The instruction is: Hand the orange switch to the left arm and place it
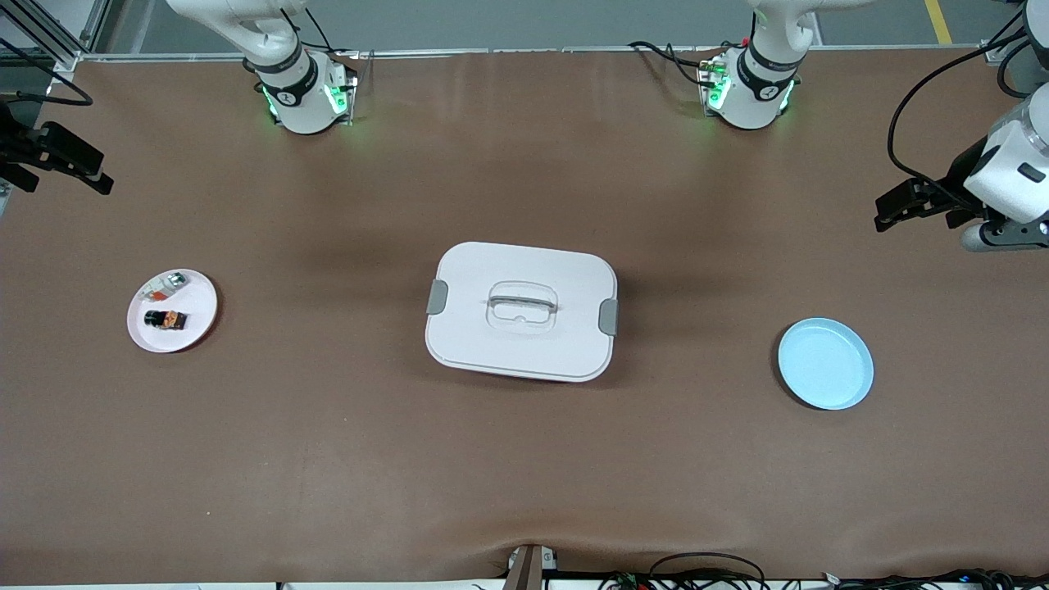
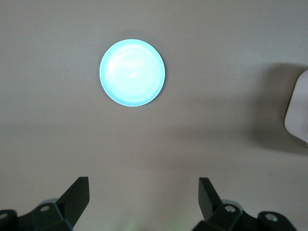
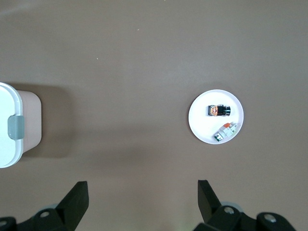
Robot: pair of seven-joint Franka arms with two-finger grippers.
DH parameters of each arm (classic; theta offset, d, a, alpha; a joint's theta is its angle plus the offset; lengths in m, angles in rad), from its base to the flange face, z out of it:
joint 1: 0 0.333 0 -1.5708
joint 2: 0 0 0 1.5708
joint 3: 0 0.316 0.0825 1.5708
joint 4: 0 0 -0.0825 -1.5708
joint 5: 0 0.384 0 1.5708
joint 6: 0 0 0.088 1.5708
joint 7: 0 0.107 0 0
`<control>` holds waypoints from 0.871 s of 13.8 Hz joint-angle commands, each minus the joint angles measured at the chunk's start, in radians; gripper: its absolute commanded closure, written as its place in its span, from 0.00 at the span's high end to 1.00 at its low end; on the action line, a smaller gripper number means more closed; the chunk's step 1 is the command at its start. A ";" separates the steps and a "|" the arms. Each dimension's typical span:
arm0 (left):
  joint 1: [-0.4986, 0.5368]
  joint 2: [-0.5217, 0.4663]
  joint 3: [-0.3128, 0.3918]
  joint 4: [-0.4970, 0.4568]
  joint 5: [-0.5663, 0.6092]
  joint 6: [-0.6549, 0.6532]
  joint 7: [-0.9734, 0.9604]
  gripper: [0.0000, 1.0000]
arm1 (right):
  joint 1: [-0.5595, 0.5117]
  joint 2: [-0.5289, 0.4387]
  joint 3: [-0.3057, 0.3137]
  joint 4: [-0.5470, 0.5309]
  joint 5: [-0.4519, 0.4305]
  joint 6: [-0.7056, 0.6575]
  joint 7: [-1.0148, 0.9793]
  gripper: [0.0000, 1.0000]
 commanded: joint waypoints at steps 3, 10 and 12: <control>0.014 0.002 -0.003 0.013 -0.003 -0.015 0.022 1.00 | -0.010 -0.023 0.009 -0.017 -0.002 0.009 0.005 1.00; 0.014 0.004 -0.003 0.013 -0.003 -0.015 0.022 1.00 | -0.007 -0.023 0.010 -0.017 -0.004 0.017 0.004 1.00; 0.014 0.004 -0.003 0.013 -0.003 -0.015 0.022 1.00 | -0.007 -0.023 0.010 -0.017 -0.004 0.017 0.002 1.00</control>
